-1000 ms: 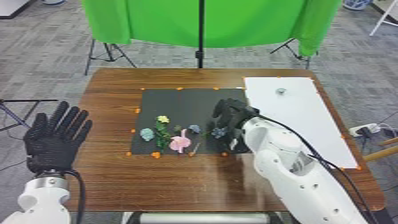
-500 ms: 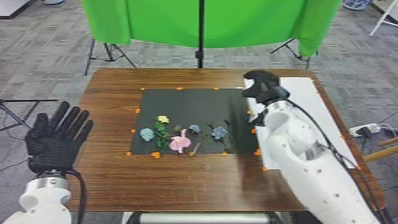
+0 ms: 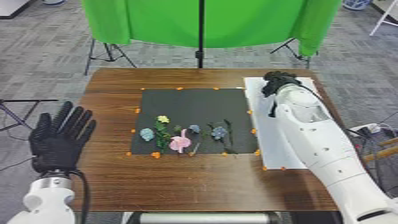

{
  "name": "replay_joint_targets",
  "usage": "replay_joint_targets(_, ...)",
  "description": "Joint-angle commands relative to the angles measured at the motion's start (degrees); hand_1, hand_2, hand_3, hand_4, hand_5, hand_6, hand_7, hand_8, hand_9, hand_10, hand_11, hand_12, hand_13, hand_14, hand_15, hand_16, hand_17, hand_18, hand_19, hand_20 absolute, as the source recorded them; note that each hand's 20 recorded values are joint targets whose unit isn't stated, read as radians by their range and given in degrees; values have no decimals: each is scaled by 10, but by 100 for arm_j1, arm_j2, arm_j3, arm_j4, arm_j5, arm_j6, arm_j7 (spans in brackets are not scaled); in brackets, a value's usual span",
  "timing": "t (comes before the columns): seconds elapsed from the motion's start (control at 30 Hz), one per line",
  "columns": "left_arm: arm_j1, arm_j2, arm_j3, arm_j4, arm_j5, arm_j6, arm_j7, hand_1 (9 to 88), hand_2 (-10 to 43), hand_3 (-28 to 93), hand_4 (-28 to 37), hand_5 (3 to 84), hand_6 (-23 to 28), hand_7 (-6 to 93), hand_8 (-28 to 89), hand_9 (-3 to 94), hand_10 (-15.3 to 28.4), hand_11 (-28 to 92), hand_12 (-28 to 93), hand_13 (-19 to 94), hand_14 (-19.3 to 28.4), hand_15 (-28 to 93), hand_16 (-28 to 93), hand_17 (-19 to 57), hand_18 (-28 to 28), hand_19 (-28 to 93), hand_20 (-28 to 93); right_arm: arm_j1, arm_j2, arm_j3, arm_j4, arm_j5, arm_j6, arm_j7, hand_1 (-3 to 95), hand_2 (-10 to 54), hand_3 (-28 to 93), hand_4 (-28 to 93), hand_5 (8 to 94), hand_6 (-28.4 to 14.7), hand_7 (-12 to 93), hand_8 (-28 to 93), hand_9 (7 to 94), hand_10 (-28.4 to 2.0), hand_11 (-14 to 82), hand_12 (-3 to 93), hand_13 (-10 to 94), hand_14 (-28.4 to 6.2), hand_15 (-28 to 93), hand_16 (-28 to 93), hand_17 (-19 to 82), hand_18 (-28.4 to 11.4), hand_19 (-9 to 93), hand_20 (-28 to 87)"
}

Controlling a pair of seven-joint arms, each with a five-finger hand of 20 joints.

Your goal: Arrange flowers

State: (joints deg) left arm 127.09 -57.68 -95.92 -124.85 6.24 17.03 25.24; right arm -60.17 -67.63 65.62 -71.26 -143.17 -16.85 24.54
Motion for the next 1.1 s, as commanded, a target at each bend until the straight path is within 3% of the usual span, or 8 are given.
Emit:
replay_joint_targets(0.03, 51, -27, 0, 1, -92, 68, -30, 252, 126, 742, -283, 436, 80, 106, -86, 394, 141, 171, 106, 336, 134, 211, -20, -49, 145, 352, 141, -220, 140, -120, 3, 231, 559, 948, 467, -95, 881, -283, 391, -17, 158, -135, 328, -137, 81, 119, 295, -169, 157, 198, 166, -251, 597, 197)
replay_joint_targets(0.17, 62, -24, -18, 1, -96, 49, -23, 252, 132, 739, -283, 438, 80, 105, -86, 397, 140, 173, 105, 343, 135, 217, -19, -48, 145, 352, 140, -309, 137, -134, 37, 236, 784, 738, 534, -95, 845, -283, 576, 6, 168, -142, 566, -121, 123, 124, 545, -112, 236, 180, 285, -235, 698, 258)
replay_joint_targets(0.27, 23, -25, 29, 42, -93, -51, -9, 251, 133, 740, -283, 439, 81, 106, -86, 397, 141, 172, 105, 344, 136, 220, -21, -47, 145, 353, 140, -358, 150, -193, 24, 345, 1244, 640, 594, -95, 739, -283, 657, 17, 177, -135, 684, -111, 138, 166, 656, -66, 227, 337, 352, -198, 734, 343)
replay_joint_targets(0.43, 16, -35, 55, 44, -95, -66, -57, 253, 128, 742, -283, 438, 82, 106, -86, 396, 141, 172, 105, 342, 136, 222, -23, -47, 145, 354, 140, -497, 408, -352, -396, 461, 1809, 554, 589, -95, 714, -283, 752, 3, 289, -20, 839, -110, 78, 352, 735, -58, 293, 413, 365, -193, 766, 392)
replay_joint_targets(0.63, 85, -35, -55, 12, -62, -64, -44, 253, 127, 743, -283, 438, 82, 105, -86, 396, 141, 171, 106, 341, 137, 223, -23, -48, 145, 354, 140, -1238, 955, -253, -2008, 835, 1955, 450, 591, -95, 725, -283, 763, 3, 334, -14, 859, -108, 96, 383, 742, -61, 334, 423, 363, -196, 794, 409)
replay_joint_targets(0.77, 169, -41, -146, -10, -52, -61, -38, 253, 127, 742, -283, 439, 82, 104, -85, 397, 142, 170, 105, 341, 137, 223, -23, -48, 145, 355, 140, -1866, 1142, -43, -2981, 978, 1470, 319, 592, -95, 730, -283, 760, 1, 341, -10, 858, -107, 99, 393, 740, -61, 350, 423, 362, -198, 804, 414)
replay_joint_targets(0.93, 155, -54, -191, 3, -74, -78, -27, 254, 127, 741, -283, 439, 82, 104, -85, 398, 142, 171, 106, 341, 138, 224, -23, -48, 145, 354, 139, -2350, 1233, -113, -3529, 1059, 1252, 113, 592, -95, 732, -283, 760, -3, 340, -6, 856, -111, 101, 397, 735, -62, 361, 421, 360, -199, 807, 417)
replay_joint_targets(1.1, 22, -26, -184, 43, -26, -94, -147, 253, 127, 742, -283, 439, 82, 105, -85, 398, 142, 171, 107, 341, 138, 223, -23, -48, 146, 355, 140, -2520, 1196, -295, -3681, 992, 1265, -8, 592, -95, 733, -283, 758, -4, 336, -8, 849, -112, 99, 396, 727, -63, 365, 418, 355, -200, 810, 419)
